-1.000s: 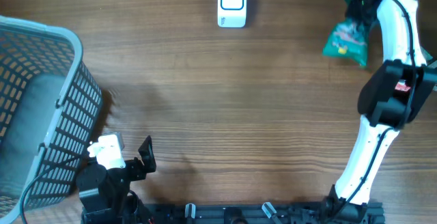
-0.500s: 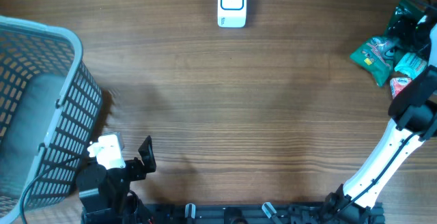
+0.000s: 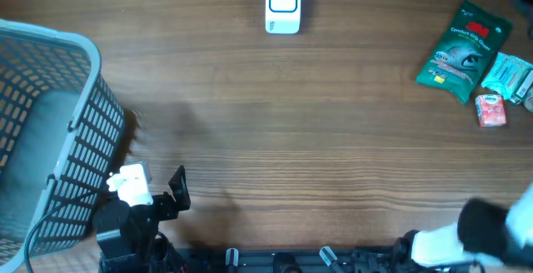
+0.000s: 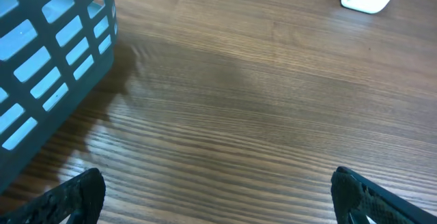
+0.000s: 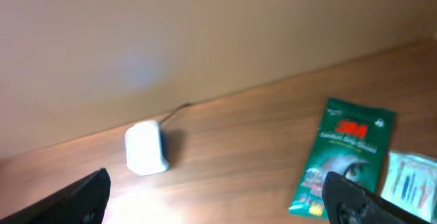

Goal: Scan the item barcode

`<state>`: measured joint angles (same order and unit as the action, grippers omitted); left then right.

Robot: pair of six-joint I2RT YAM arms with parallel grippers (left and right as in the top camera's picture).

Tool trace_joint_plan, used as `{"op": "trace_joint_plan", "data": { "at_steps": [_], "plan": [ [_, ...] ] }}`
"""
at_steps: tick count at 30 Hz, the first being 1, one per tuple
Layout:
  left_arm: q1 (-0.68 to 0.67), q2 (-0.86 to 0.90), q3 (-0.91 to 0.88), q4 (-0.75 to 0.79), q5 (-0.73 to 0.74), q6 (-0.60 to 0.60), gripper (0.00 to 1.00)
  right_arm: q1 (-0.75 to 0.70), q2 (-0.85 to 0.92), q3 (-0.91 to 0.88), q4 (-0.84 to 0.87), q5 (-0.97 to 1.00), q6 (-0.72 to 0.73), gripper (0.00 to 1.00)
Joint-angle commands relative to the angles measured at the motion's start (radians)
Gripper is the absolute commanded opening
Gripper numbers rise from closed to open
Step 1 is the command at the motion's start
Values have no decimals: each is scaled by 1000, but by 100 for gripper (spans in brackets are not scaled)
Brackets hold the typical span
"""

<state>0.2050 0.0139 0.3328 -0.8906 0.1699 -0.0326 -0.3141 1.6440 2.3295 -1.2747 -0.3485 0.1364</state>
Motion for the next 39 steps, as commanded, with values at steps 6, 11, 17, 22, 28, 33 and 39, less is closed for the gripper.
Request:
{"op": "trace_joint_plan", "data": {
  "at_steps": [6,11,17,22,28,33,39],
  "plan": [
    [6,-7,0,3,-3,-9,100,38,-266,-10,-330,-42,23,100],
    [6,-7,0,3,-3,-9,100,38,-368,-14,-333,-47,18,100],
    [6,-7,0,3,-3,-9,100,91,-441,-70,-190,-181,-251,100],
    [6,-7,0,3,-3,-9,100,175,-609,-285,75,-193,-269,100],
    [6,-7,0,3,-3,-9,99,225,-892,-772,469,-213,-266,100],
    [6,-7,0,3,-3,-9,100,227,-1137,-1252,857,-260,-251,100],
    [6,-7,0,3,-3,-9,100,228,-1390,-1739,1273,-234,-230,100]
  ]
}}
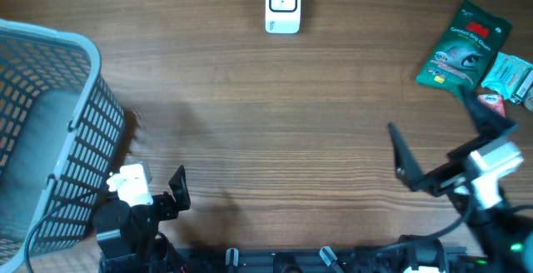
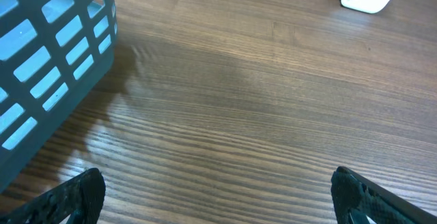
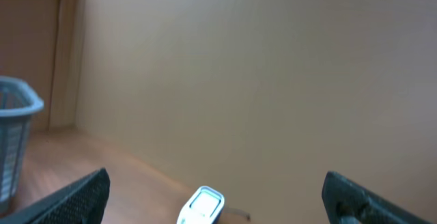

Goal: Scan the item barcode

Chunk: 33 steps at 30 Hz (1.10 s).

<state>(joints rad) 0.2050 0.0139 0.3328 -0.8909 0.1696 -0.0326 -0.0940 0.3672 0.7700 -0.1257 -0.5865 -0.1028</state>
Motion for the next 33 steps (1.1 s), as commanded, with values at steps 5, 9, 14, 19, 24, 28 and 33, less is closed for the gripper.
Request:
{"op": "trace_joint_plan", "data": {
  "at_steps": [5,9,14,19,24,28,33],
  "plan": [
    [6,-7,0,3,-3,-9,100,33,-256,-442,327,153,60,100],
    [6,-7,0,3,-3,-9,100,51,-332,-582,363,276,93,100],
    [6,-7,0,3,-3,-9,100,52,-364,-724,432,328,134,100],
    [6,-7,0,3,-3,-9,100,62,-364,-765,297,442,276,100],
    [6,-7,0,3,-3,-9,100,88,-364,-765,171,557,282,99],
    [6,-7,0,3,-3,-9,100,88,-364,-765,128,548,275,100],
    [6,-7,0,3,-2,-9,100,87,-364,-765,128,549,275,100]
  ]
}}
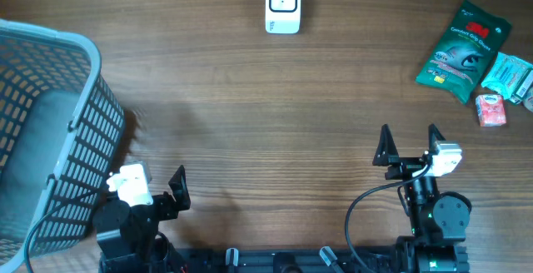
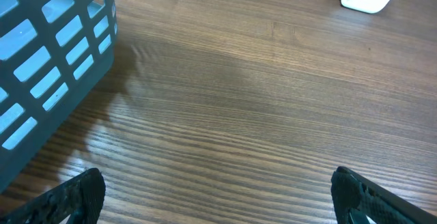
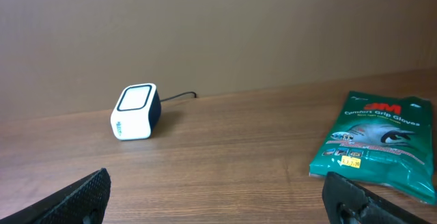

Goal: Scan the item barcode

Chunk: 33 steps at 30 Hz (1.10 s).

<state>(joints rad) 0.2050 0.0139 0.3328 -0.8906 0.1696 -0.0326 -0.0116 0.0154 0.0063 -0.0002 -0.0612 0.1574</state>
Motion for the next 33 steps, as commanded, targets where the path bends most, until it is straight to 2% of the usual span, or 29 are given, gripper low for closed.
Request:
{"op": "trace_joint_plan", "data": {
  "at_steps": [1,16,19,23,25,28,33],
  "plan": [
    [6,-7,0,3,-3,-9,100,5,-12,-1,2,23,15,100],
    [6,-7,0,16,5,-10,100,5,-12,-1,2,23,15,100],
    [-9,-10,-25,188,25,-9,100,5,-12,-1,2,23,15,100],
    [-103,-10,-170,586,74,-10,100,5,-12,-1,2,23,14,100],
    [-143,-10,-228,732,80,-10,100,5,-12,-1,2,23,14,100],
    [-177,-10,-257,791,72,-6,100,5,-12,-1,2,23,15,100],
    [-184,-10,-291,750,42,-6,100,5,-12,-1,2,23,15,100]
  ]
}}
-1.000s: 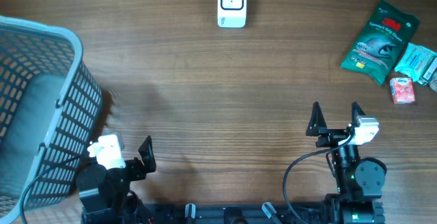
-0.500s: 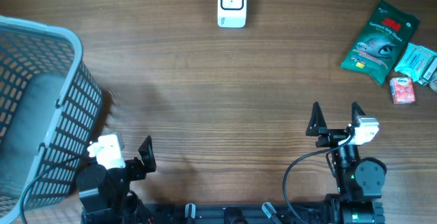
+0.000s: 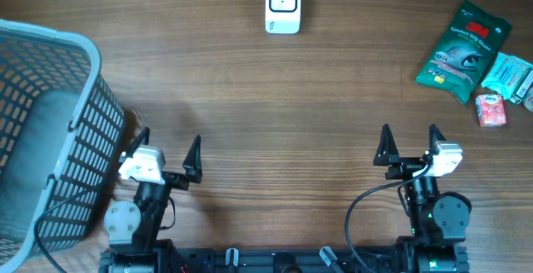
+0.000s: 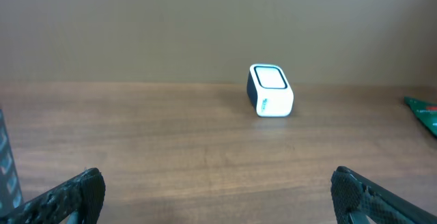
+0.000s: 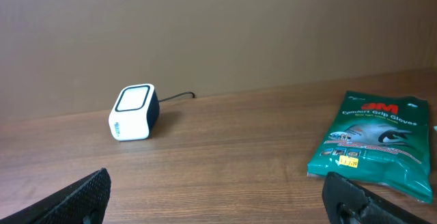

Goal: Scan the item barcode

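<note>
The white barcode scanner (image 3: 283,5) stands at the table's far edge, also seen as the scanner (image 4: 271,90) and the scanner (image 5: 134,113). A green 3M glove packet (image 3: 463,40) lies at the far right, and the same packet (image 5: 374,145) shows in the right wrist view. My left gripper (image 3: 166,150) stands open near the front left, nothing between its fingers. My right gripper (image 3: 408,144) stands open near the front right, empty, pointing toward the far edge.
A grey-blue slatted basket (image 3: 50,131) fills the left side, close to my left gripper. A light blue packet (image 3: 510,76) and a small pink packet (image 3: 490,110) lie next to the green one at the right edge.
My left gripper has risen from a low, downward-looking pose by the basket to a level pose farther from the front edge, now facing the scanner. The right gripper has not moved.
At first my left gripper lay low by the basket and my right arm was at the front right corner. Then the right gripper stood farther right, tilted upward. It then settled level, facing the scanner. Now the left gripper is level too.
</note>
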`<state>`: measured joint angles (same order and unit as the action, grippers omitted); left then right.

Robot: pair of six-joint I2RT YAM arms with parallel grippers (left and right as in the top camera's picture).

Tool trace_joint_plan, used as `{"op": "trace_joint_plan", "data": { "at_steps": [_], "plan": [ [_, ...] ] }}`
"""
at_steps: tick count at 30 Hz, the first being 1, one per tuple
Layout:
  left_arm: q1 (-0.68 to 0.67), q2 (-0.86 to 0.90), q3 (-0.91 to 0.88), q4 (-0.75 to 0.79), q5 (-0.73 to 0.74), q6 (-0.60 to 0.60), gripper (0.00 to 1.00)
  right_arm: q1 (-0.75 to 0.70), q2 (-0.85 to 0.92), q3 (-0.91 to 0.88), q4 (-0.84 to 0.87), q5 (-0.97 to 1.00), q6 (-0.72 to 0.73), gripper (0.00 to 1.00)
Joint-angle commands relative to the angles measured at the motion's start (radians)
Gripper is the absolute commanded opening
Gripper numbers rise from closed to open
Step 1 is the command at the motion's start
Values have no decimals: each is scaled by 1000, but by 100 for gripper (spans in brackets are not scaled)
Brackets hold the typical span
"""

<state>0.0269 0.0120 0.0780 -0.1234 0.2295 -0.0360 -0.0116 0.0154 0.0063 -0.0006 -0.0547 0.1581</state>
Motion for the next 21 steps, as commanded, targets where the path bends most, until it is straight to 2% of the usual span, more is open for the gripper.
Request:
{"op": "trace_joint_plan", "data": {
  "at_steps": [1,7,11,21],
  "plan": [
    [-8,-8,-39,-11,-18,-2,100,5,-12,-1,3,16,14,100],
    [-58,-8,-41,-11,-117,-3,100,5,-12,-1,3,17,14,100],
    [-71,-8,-72,70,-122,-34,100,5,-12,-1,3,16,14,100],
    [-72,-8,-72,49,-167,-47,100,5,-12,-1,3,17,14,100]
  ]
}}
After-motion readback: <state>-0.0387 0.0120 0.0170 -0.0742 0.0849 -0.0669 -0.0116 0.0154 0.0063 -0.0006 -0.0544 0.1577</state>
